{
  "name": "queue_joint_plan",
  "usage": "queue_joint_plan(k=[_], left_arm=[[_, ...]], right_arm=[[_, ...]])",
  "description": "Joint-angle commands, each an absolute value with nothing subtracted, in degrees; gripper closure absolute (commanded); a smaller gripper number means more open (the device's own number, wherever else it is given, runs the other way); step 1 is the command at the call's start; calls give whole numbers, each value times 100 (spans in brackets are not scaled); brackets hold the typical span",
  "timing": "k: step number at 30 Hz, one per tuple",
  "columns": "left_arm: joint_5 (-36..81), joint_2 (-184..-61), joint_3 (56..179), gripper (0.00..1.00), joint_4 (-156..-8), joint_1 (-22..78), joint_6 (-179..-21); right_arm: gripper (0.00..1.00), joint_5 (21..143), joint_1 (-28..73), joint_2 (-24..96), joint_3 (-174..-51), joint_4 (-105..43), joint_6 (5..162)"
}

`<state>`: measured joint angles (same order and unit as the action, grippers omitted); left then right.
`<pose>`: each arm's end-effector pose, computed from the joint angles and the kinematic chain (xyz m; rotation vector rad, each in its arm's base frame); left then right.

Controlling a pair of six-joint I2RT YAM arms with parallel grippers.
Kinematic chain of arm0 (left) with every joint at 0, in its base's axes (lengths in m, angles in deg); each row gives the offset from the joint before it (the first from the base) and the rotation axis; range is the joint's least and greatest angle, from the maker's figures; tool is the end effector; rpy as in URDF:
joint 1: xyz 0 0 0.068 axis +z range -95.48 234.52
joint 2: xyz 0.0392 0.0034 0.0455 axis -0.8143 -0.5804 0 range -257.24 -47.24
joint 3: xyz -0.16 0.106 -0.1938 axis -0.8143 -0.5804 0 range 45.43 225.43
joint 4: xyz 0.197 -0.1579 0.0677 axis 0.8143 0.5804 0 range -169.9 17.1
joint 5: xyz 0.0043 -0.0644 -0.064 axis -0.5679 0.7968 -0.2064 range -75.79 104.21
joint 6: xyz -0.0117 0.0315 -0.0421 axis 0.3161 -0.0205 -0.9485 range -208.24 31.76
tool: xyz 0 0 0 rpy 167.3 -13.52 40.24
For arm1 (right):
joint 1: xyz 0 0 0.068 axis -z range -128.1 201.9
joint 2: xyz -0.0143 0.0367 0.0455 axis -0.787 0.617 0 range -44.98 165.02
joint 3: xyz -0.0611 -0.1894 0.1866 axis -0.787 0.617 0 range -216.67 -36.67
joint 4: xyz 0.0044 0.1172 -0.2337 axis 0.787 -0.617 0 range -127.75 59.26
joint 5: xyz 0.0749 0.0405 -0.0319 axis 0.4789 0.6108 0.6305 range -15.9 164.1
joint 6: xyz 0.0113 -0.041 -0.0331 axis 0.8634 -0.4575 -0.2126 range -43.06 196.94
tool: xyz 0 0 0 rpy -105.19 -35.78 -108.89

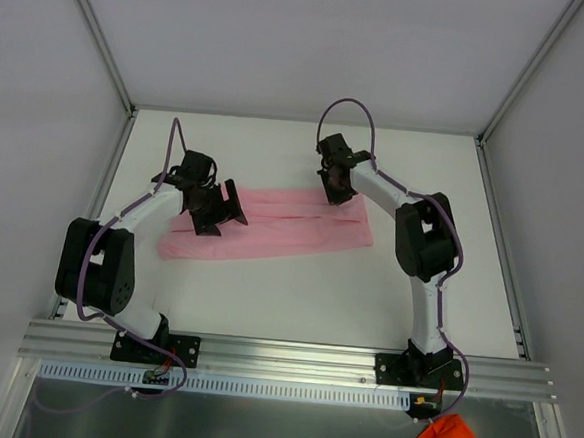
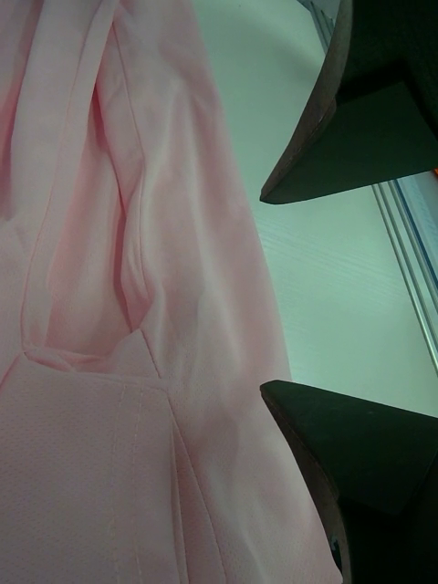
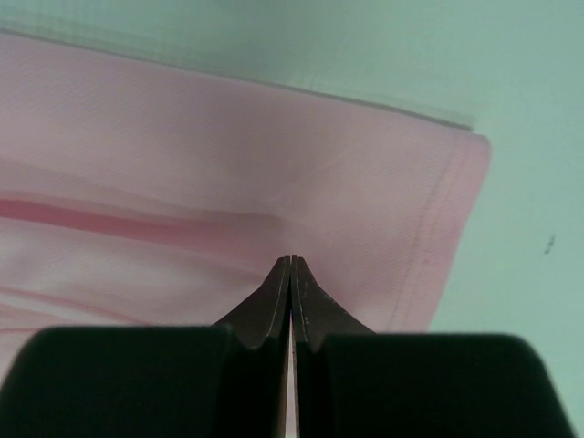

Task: Fold and stack the t-shirts
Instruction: Fold the other side of the tshirt into a rectangle

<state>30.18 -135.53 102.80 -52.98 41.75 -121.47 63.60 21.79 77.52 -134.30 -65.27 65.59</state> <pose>0.3009 -0.0782 0.2114 -0.3665 2.6362 -0.6429 0.4054 0.2276 0.1938 -0.8537 2.4393 -0.1192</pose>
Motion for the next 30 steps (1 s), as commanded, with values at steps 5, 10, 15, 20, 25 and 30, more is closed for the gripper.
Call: queue_joint_plan(k=[5, 10, 15, 20, 25, 30], left_arm=[[2872, -13356, 10203, 20, -5055, 4143, -11883], [2889, -13224, 10081, 20, -5089, 4151, -11856], [3012, -13188, 9984, 20, -5282, 4143, -11909], [3100, -13153, 9861, 20, -5467, 4151, -11988], [3135, -13118, 9799, 20, -5511, 4143, -11970], [3232, -12872, 9738, 19, -5546, 4143, -11988]], right_arm=[[99, 4828, 2290, 7350, -13388, -6291, 6025], [99, 4351, 2316, 7043, -13186, -6230, 6112], [94, 4597, 2325, 6542, -13177, -6711, 6297], [72, 4843, 2430, 6321, -13247, -7108, 6420], [71, 5168, 2571, 6426, -13265, -7372, 6639], [68, 5608, 2641, 6497, -13116, -7469, 6806]])
